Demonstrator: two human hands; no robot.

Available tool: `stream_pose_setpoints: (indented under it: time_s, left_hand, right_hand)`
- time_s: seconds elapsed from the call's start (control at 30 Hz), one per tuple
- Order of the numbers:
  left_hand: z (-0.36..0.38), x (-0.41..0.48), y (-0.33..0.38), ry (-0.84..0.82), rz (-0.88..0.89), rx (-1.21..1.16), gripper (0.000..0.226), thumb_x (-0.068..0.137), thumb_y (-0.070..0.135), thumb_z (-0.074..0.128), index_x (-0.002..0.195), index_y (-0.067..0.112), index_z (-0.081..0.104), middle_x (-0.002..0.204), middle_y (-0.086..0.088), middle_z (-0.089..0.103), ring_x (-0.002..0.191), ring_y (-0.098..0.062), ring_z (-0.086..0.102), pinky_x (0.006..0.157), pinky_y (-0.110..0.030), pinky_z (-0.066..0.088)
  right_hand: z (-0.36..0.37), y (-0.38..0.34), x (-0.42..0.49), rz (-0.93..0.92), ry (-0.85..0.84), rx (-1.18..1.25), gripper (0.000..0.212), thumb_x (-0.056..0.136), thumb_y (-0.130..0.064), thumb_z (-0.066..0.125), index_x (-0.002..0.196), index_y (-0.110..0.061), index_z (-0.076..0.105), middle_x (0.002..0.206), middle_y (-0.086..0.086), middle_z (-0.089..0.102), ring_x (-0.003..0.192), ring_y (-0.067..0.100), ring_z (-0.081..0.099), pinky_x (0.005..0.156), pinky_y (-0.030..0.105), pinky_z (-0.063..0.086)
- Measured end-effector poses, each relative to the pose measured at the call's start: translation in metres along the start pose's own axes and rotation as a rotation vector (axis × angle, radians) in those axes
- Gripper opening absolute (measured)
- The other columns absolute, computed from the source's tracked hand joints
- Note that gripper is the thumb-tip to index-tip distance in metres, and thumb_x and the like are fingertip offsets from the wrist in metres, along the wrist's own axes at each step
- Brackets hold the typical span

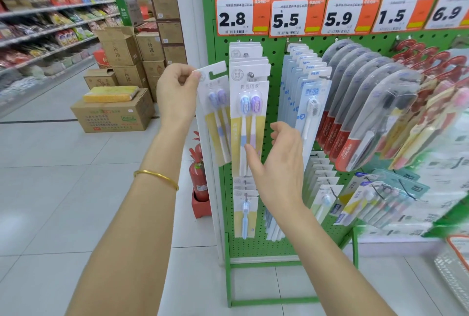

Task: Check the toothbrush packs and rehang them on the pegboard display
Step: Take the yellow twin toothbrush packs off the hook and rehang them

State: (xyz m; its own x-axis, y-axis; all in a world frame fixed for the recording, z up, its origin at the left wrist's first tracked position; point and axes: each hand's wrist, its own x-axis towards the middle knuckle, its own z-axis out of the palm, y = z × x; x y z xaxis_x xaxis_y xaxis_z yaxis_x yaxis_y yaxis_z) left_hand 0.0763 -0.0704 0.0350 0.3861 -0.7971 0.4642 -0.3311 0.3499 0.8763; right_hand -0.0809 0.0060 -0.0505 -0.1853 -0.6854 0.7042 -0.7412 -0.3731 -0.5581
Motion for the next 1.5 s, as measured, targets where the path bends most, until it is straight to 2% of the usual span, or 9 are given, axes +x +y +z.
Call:
stream_pose_setpoints:
  time_s: [0.33,0.57,0.7,0.8,0.87,1.0,1.27,1.4,1.5]
  left_hand:
    - [-0.039,-0.121,-0.055,0.190,-0.312,-0.040,0.017,0.091,0.013,0.053,0.078,0.025,0.053,0.084,0.003,0.057,0.080,-0.014,0.053,0.085,-0.045,0.050]
    - [-0.008,-0.197,-0.078,0.017,-0.498,-0.131,0.011,0.090,0.014,0.054,0.081,0.018,0.057,0.092,-0.009,0.060,0.085,-0.023,0.059,0.086,-0.051,0.051]
    - [0.034,-0.223,-0.075,-0.090,-0.503,-0.158,0.009,0.094,0.019,0.052,0.085,0.019,0.056,0.094,-0.010,0.063,0.084,-0.021,0.058,0.085,-0.049,0.049]
    - [0.069,-0.246,-0.055,-0.253,-0.489,-0.137,0.010,0.102,0.026,0.040,0.107,0.018,0.044,0.077,0.009,0.044,0.065,0.005,0.050,0.070,-0.017,0.040]
    - [0.088,-0.262,-0.046,-0.344,-0.441,-0.058,0.038,0.103,0.030,0.035,0.138,0.015,0.031,0.079,0.018,0.041,0.069,0.020,0.050,0.064,-0.007,0.035]
    - [0.111,-0.279,-0.045,-0.444,-0.322,0.085,0.058,0.100,0.043,0.034,0.147,0.011,0.023,0.129,0.002,0.051,0.122,-0.018,0.047,0.091,-0.024,0.035]
    - [0.124,-0.314,-0.049,-0.862,-0.186,0.229,0.066,0.099,0.037,0.041,0.152,0.017,0.005,0.155,-0.004,0.026,0.136,-0.020,0.035,0.097,-0.026,0.031]
    - [0.118,-0.326,-0.054,-1.075,-0.112,0.229,0.068,0.095,0.046,0.042,0.151,0.024,0.008,0.151,-0.006,0.035,0.128,-0.025,0.047,0.101,-0.045,0.043]
    - [0.108,-0.333,-0.054,-1.194,-0.016,0.321,0.075,0.098,0.042,0.044,0.153,0.020,-0.003,0.158,-0.004,0.019,0.137,-0.022,0.035,0.105,-0.037,0.037]
  right_hand:
    - [-0.014,0.026,-0.063,0.079,-0.427,0.100,0.039,0.093,-0.023,0.057,0.127,-0.008,0.045,0.115,0.003,0.045,0.102,0.017,0.047,0.085,0.028,0.041]
    - [-0.034,0.064,-0.119,0.384,-0.852,0.306,0.026,0.099,-0.028,0.044,0.111,-0.011,0.060,0.094,0.002,0.063,0.085,0.014,0.056,0.078,0.030,0.044]
    - [-0.058,0.084,-0.139,0.563,-0.714,0.407,0.028,0.096,-0.020,0.050,0.073,-0.005,0.053,0.067,-0.002,0.047,0.061,0.007,0.042,0.059,0.022,0.035]
    - [-0.074,0.091,-0.147,0.622,-0.555,0.437,0.037,0.096,-0.015,0.050,0.061,-0.012,0.039,0.059,-0.006,0.036,0.053,0.004,0.033,0.050,0.016,0.029]
    - [-0.081,0.096,-0.151,0.656,-0.451,0.465,0.036,0.096,-0.014,0.050,0.063,-0.006,0.038,0.060,-0.002,0.033,0.052,0.006,0.031,0.049,0.017,0.027]
    - [-0.093,0.107,-0.157,0.758,-0.250,0.555,0.037,0.096,-0.009,0.050,0.061,-0.013,0.038,0.057,-0.009,0.032,0.057,0.006,0.030,0.054,0.022,0.026]
    - [-0.113,0.125,-0.152,1.040,0.044,0.690,0.024,0.096,-0.011,0.051,0.074,-0.013,0.060,0.072,0.002,0.057,0.071,0.011,0.053,0.067,0.022,0.044]
    - [-0.118,0.139,-0.147,1.138,0.174,0.798,0.033,0.096,-0.015,0.052,0.064,-0.018,0.060,0.070,0.007,0.057,0.069,0.020,0.051,0.065,0.029,0.042]
    - [-0.122,0.149,-0.145,1.191,0.232,0.743,0.034,0.096,-0.019,0.053,0.063,-0.020,0.061,0.064,0.002,0.058,0.063,0.018,0.052,0.062,0.028,0.042]
